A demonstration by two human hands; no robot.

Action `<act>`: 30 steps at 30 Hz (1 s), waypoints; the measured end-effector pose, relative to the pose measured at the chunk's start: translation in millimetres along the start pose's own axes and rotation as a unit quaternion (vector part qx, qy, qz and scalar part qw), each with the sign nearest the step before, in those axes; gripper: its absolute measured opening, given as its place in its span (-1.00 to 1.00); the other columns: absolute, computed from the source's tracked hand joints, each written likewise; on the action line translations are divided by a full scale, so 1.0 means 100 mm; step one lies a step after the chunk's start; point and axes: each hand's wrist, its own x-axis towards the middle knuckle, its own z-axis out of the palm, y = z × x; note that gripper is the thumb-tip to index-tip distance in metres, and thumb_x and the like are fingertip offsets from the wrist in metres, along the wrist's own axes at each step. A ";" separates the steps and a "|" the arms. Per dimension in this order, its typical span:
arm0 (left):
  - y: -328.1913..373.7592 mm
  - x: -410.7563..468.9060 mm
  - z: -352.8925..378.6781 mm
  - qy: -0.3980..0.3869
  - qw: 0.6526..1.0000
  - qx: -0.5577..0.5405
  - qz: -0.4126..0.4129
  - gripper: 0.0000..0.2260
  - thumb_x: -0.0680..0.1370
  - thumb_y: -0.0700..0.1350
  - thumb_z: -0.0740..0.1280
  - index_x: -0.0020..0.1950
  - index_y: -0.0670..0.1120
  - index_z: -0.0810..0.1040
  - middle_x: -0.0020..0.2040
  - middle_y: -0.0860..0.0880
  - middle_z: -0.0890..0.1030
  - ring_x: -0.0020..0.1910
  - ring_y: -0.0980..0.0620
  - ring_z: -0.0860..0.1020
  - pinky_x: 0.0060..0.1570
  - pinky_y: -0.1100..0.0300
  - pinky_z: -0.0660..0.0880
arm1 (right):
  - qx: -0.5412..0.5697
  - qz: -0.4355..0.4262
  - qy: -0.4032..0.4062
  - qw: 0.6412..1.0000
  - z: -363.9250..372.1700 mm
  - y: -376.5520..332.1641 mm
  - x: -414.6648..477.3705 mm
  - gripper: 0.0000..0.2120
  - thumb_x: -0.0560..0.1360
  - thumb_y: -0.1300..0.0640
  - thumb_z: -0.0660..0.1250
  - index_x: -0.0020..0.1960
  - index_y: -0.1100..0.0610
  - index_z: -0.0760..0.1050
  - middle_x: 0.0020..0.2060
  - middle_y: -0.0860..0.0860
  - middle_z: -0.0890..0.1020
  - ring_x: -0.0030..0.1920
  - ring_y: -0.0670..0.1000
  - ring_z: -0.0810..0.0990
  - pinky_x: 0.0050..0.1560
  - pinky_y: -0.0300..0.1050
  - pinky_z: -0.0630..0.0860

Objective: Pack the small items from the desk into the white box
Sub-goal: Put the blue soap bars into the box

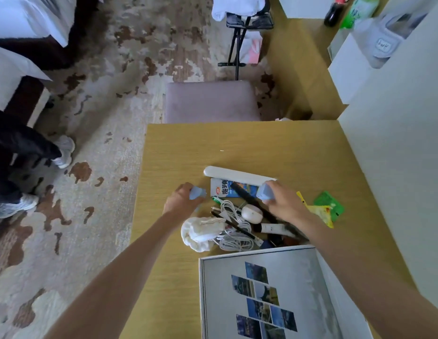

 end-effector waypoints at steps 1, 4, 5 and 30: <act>0.03 -0.05 -0.06 0.013 0.999 -0.042 0.007 -0.64 0.46 0.15 0.36 0.10 -0.08 0.48 -0.02 -0.06 0.60 -0.16 -0.03 0.57 -0.36 0.20 0.47 | 0.050 -0.001 0.017 0.999 -0.09 -0.03 -0.07 -0.55 0.52 0.10 0.35 0.37 0.11 0.34 0.18 0.08 0.52 0.15 0.13 0.52 0.00 -0.01 0.47; 0.20 -0.39 -0.29 0.064 0.987 -0.138 0.042 -0.62 0.45 0.13 0.38 0.18 -0.02 0.47 -0.11 0.05 0.59 -0.27 0.15 0.53 -0.42 0.44 0.34 | 0.208 -0.046 0.013 0.977 -0.40 -0.18 -0.41 -0.53 0.51 0.08 0.37 0.38 0.00 0.35 0.15 -0.04 0.56 0.10 -0.05 0.57 0.05 -0.02 0.58; 0.29 -0.56 -0.37 0.072 0.982 -0.165 0.059 -0.59 0.44 0.15 0.37 0.22 0.05 0.44 -0.15 0.12 0.57 -0.29 0.20 0.54 -0.43 0.44 0.37 | 0.254 -0.070 0.005 0.965 -0.50 -0.24 -0.55 -0.54 0.51 0.09 0.38 0.37 -0.05 0.36 0.11 -0.05 0.56 0.07 -0.09 0.57 0.04 -0.06 0.59; 0.65 -2.96 0.32 -0.094 0.969 0.113 0.197 -0.63 0.39 0.00 0.41 0.18 -0.03 0.52 0.06 0.01 0.51 -0.04 0.05 0.51 -0.14 0.30 0.39 | 0.106 -0.139 -0.213 0.961 0.36 0.10 -2.25 -0.52 0.26 0.20 0.53 0.09 0.01 0.41 0.04 -0.01 0.51 0.00 -0.05 0.51 -0.13 -0.22 0.50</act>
